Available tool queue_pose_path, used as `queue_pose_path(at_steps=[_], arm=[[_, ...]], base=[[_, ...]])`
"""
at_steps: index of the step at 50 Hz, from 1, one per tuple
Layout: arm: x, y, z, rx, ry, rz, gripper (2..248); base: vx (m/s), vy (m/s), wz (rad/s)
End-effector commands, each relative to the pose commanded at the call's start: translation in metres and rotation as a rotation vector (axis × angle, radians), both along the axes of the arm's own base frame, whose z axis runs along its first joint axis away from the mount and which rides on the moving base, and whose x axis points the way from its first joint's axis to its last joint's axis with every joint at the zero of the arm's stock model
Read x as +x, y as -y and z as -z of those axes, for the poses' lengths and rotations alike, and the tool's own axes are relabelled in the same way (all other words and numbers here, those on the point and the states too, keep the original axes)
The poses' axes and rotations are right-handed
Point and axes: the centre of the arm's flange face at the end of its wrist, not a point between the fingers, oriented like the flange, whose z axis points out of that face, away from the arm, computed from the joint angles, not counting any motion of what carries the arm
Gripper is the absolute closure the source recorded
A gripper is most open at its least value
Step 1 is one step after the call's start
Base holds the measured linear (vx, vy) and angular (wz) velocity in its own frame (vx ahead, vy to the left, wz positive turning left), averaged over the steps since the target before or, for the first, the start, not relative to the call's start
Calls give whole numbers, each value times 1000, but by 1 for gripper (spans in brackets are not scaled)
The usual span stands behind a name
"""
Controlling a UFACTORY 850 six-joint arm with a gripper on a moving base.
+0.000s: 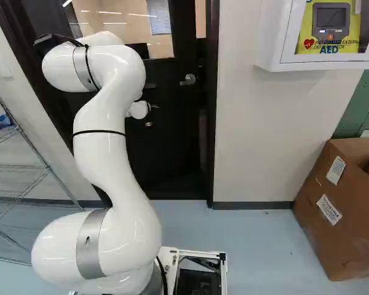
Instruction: Open the door and move inside
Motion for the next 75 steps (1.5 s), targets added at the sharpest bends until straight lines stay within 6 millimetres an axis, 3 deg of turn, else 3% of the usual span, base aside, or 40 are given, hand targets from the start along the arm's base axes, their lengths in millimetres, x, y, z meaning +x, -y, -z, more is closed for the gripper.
queue_pose_path(at_steps=[11, 18, 75], arm=[[10, 1, 2, 3, 9, 5, 3], [5, 5, 1, 1, 3, 8, 3], [-105, 42, -22, -22, -77, 20, 3]], base=[[0, 0, 0], [0, 0, 0], [0, 0, 0]])
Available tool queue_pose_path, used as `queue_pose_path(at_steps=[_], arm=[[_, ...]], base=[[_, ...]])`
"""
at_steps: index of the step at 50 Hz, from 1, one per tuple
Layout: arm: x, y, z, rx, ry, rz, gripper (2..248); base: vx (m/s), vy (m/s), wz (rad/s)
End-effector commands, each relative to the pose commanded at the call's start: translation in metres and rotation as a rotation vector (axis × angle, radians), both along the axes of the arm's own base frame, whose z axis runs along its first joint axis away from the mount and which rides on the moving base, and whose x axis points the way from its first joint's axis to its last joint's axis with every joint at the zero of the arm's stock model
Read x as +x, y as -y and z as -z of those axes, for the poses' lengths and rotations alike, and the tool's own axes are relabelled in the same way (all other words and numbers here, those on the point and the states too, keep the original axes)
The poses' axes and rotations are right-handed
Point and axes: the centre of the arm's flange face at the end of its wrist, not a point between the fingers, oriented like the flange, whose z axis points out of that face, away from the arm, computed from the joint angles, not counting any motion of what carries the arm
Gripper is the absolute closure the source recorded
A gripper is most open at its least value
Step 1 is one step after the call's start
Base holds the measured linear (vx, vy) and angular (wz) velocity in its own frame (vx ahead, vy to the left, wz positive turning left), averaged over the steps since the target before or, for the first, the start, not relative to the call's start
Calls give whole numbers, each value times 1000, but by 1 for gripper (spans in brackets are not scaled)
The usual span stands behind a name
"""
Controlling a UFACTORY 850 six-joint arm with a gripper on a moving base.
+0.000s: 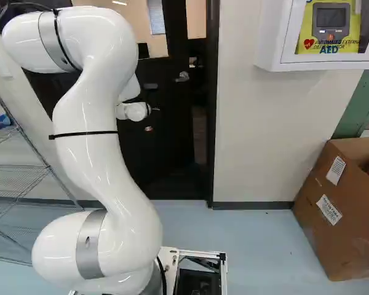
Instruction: Open the door and move inside
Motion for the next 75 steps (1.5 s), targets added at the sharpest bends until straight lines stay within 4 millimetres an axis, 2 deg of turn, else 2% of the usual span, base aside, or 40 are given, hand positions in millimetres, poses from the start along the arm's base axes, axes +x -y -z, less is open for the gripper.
queue_pose_path(at_steps=[39, 75], arm=[[-77, 26, -15, 1, 22, 12, 3], [-145, 61, -23, 1, 31, 50, 3]], base=[[0, 0, 0], [0, 0, 0]])
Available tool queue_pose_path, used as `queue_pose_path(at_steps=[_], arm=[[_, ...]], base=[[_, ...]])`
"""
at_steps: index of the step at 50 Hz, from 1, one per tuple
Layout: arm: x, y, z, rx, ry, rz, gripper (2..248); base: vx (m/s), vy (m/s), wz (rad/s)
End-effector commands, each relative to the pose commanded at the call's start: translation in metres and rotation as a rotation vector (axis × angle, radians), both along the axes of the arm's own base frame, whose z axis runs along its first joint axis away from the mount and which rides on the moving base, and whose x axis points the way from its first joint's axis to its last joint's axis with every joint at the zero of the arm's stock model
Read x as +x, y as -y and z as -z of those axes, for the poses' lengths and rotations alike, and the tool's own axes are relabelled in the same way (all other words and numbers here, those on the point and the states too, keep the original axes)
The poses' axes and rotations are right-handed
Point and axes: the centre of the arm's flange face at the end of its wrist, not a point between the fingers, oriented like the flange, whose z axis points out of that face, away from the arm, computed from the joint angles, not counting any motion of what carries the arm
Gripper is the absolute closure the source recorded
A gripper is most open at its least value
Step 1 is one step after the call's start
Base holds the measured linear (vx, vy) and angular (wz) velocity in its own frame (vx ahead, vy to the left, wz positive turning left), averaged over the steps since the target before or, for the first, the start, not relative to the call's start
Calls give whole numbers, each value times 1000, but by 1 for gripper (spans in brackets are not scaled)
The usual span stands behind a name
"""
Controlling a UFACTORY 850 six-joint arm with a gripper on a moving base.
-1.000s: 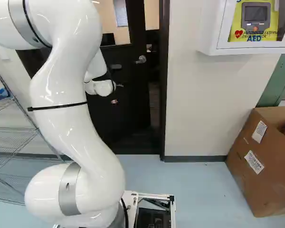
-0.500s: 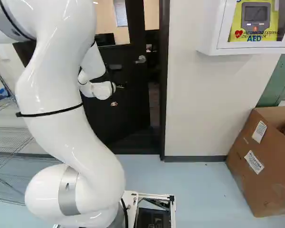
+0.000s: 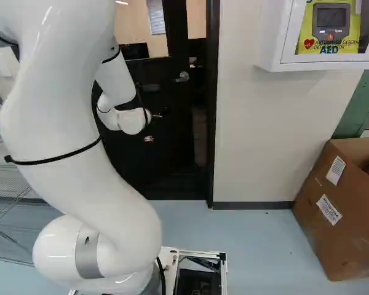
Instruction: Open the door and move inside
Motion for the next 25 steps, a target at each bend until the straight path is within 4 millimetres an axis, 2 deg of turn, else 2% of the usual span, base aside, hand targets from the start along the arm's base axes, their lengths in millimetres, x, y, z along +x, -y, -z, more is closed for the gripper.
queue_pose_path(at_steps=[25], arm=[[-38, 32, -1, -1, -7, 55, 3]], base=[[0, 0, 0]])
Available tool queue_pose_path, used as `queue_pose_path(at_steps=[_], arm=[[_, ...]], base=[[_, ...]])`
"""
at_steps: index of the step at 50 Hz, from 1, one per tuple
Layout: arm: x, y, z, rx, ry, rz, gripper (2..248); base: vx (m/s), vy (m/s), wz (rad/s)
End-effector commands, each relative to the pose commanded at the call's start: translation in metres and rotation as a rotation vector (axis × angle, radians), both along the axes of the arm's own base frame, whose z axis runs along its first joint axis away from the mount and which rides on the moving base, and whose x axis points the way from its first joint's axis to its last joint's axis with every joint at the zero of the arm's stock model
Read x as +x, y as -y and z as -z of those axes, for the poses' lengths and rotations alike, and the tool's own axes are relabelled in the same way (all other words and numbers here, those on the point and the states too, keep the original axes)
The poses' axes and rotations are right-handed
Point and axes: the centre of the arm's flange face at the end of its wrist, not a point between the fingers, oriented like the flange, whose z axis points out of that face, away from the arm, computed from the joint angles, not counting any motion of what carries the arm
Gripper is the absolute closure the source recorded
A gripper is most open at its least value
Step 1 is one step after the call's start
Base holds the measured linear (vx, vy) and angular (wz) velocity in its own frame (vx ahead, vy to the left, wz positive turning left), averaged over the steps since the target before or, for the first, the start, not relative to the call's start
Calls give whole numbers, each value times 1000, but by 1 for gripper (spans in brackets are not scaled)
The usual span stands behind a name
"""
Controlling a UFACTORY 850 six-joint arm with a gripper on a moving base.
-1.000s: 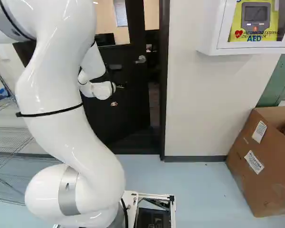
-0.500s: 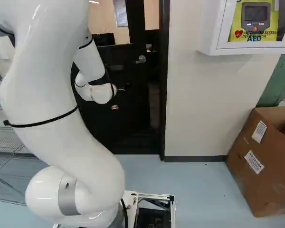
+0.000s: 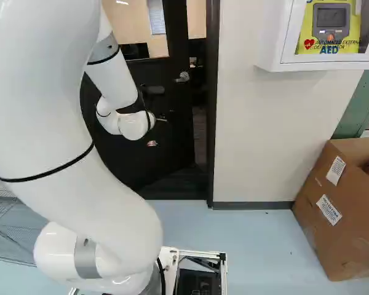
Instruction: Open the door and move inside
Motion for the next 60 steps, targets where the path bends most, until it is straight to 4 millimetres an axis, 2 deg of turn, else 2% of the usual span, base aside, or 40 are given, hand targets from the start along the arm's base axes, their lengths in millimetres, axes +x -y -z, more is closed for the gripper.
queue_pose_path(at_steps=[15, 50, 60], arm=[[-21, 19, 0, -5, 0, 31, 3], [-55, 62, 2, -45, 5, 72, 3], [-58, 66, 2, -51, 5, 74, 3]], base=[[0, 0, 0], [0, 0, 0], [0, 0, 0]])
